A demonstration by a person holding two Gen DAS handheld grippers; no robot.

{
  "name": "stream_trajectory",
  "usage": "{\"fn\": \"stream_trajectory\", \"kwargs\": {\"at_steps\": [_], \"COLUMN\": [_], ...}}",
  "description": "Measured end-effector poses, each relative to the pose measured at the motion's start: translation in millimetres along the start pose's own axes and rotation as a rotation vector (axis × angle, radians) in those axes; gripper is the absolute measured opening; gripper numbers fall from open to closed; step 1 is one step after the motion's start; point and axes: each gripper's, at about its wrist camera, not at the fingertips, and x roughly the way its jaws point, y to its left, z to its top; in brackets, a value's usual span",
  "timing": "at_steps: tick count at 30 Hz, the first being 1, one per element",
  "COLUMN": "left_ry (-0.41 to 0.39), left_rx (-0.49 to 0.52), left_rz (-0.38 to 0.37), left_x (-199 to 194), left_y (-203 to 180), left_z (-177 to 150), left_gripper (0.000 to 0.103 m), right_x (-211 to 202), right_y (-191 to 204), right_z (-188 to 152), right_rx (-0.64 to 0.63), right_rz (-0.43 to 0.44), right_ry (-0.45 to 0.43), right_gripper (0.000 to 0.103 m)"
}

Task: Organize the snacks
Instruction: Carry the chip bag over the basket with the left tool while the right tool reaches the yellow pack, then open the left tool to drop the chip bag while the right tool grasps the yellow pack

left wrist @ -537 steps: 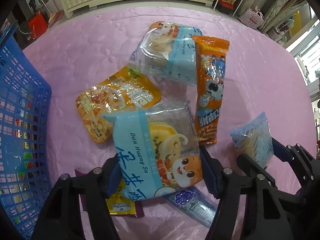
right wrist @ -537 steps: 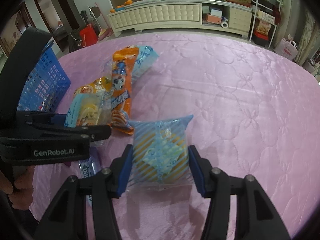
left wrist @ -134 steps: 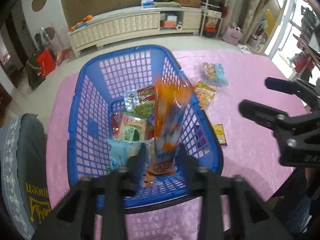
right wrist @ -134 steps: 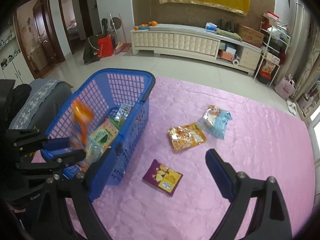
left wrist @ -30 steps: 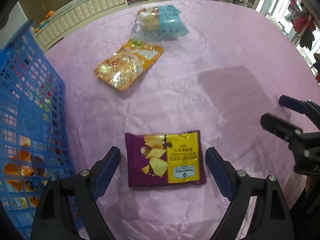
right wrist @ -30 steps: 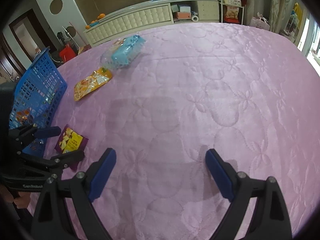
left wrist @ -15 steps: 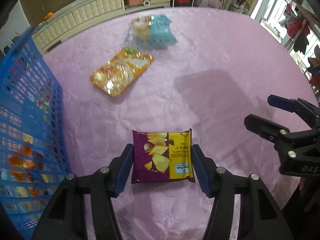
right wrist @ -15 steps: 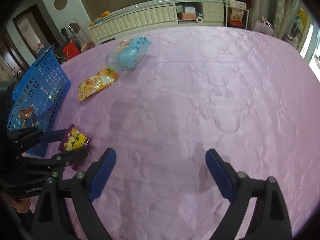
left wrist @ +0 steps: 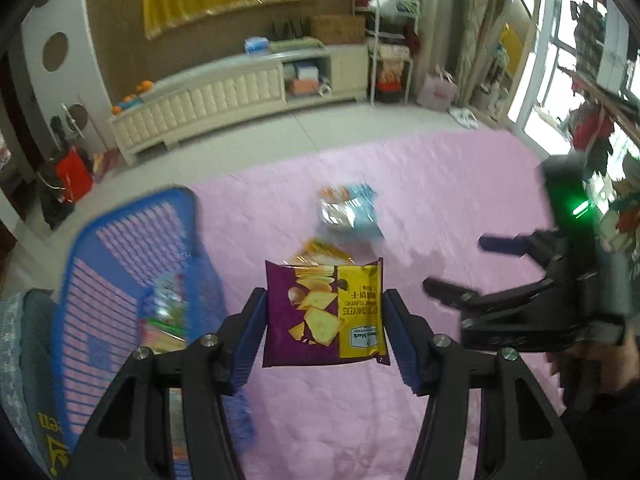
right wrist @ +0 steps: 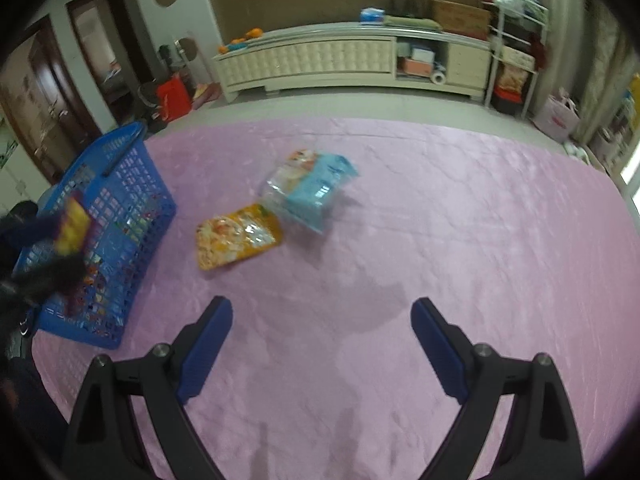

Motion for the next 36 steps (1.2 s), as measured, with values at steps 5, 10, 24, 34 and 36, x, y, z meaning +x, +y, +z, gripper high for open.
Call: {"fn": "stream_trajectory", "kwargs": {"at_steps": [5, 10, 24, 34, 36], "left_ry": [-0.034, -0.004, 0.086, 0.119, 0.125], "left_rx": [-0.047, -0.139, -0.207, -0.247, -0.250], "left_rz": [0.096, 0.143, 0.149, 0.119, 0.135], "left_x": [-20.9, -21.9, 8.7, 25.6, 27.3], "left_y": [37.1, 75.2, 124.6, 140.9, 142.6], "left_z": [0.7, -14.6, -27.2, -35.0, -37.2], "left_gripper": [0.055, 0.055, 0.055, 0.066, 0.066], "right_x": [27.4, 56.7, 131.8, 146.1, 146.5], "right_y": [27.6, 58.1, 81.0, 87.8, 89.4], "right_z": [16.7, 28.1, 41.4, 56.6, 56.2], "right_rx": [-0.060, -0.103, -0.178, -0.268, -0.284], "right_rz": [0.041, 0.082, 0.035, 0.035, 0.049], "right_ry": [0.036, 0.069, 0.182, 0.187, 0.184], "right_gripper": [0.093, 0.093, 0.093, 0.093, 0.093]}}
